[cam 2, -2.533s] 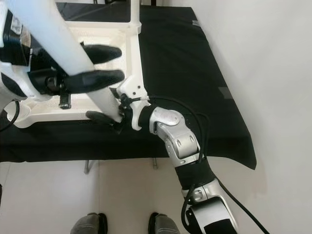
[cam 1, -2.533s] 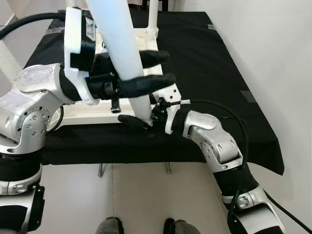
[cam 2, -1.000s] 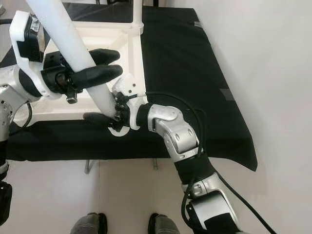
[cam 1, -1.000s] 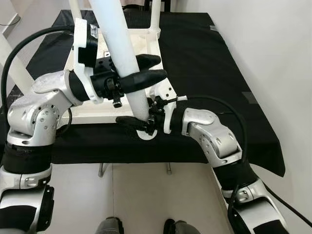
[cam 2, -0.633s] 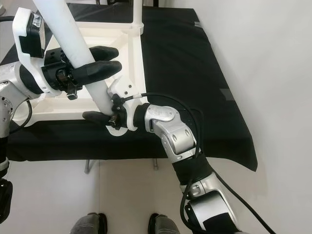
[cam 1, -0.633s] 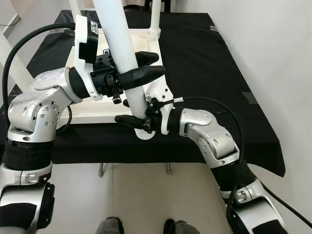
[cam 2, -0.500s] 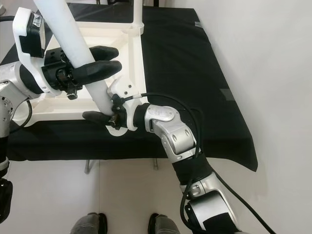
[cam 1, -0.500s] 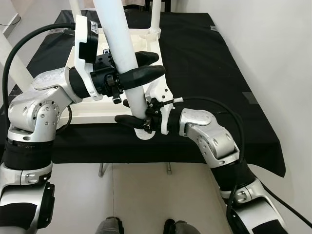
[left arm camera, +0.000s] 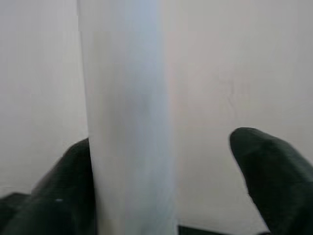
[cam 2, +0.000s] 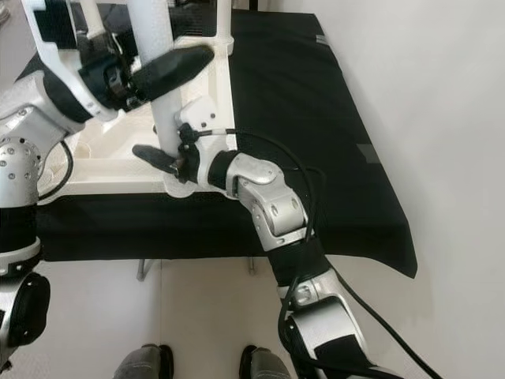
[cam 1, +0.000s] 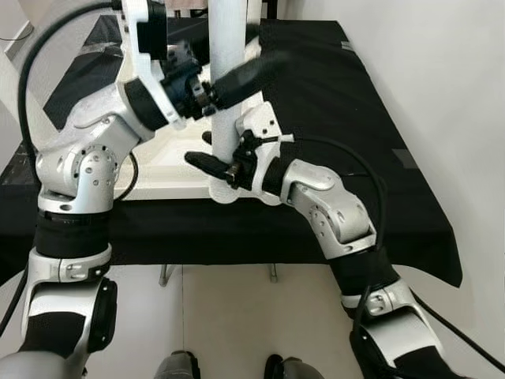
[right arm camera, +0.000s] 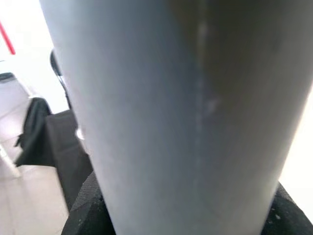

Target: Building children table

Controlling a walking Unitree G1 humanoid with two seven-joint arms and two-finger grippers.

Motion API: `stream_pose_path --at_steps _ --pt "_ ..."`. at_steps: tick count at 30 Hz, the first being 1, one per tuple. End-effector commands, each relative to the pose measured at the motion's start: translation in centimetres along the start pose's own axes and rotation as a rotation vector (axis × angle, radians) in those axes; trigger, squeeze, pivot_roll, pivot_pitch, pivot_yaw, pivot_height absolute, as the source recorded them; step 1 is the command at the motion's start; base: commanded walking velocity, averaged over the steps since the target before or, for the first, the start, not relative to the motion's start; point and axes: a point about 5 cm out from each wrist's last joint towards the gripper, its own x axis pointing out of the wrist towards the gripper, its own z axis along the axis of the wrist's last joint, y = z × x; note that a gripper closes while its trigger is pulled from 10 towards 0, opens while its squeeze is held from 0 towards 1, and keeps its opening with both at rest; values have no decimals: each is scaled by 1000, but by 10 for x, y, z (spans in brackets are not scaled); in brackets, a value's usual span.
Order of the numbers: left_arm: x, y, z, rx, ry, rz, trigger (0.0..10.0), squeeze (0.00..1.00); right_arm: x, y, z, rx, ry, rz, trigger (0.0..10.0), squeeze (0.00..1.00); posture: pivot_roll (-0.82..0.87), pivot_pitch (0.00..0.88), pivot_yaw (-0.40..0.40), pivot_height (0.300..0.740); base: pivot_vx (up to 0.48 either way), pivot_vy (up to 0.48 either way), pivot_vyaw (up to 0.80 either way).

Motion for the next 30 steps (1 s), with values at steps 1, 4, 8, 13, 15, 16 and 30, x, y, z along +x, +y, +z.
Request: stream_pose_path --at_steps 1,4,8,13,15,16,30 --pt "-5 -6 21 83 -77 43 10000 1000 -9 -24 -3 37 -10 -168 0 0 82 133 -62 740 0 0 0" --pt "-9 -7 24 96 -86 72 10000 1000 -11 -30 -3 44 -19 -214 0 0 85 135 -62 740 0 0 0" --pt "-26 -23 9 79 -36 168 10000 1000 -17 -46 -3 67 -60 -330 0 0 105 155 -72 740 0 0 0" --pt "-53 -47 -48 12 147 349 10000 1000 -23 -61 2 76 -119 -403 0 0 113 191 -78 740 0 0 0" --pt "-62 -55 -62 -6 190 415 10000 1000 -24 -63 7 71 -149 -399 0 0 120 221 -81 740 0 0 0" --pt "-70 -65 -73 -16 232 460 10000 1000 -26 -63 12 69 -184 -361 1804 0 122 243 -81 740 0 0 0" --pt "-110 -158 -112 -52 538 577 10000 0 -33 -30 43 -39 -309 325 10000 0 175 400 -62 740 0 0 0"
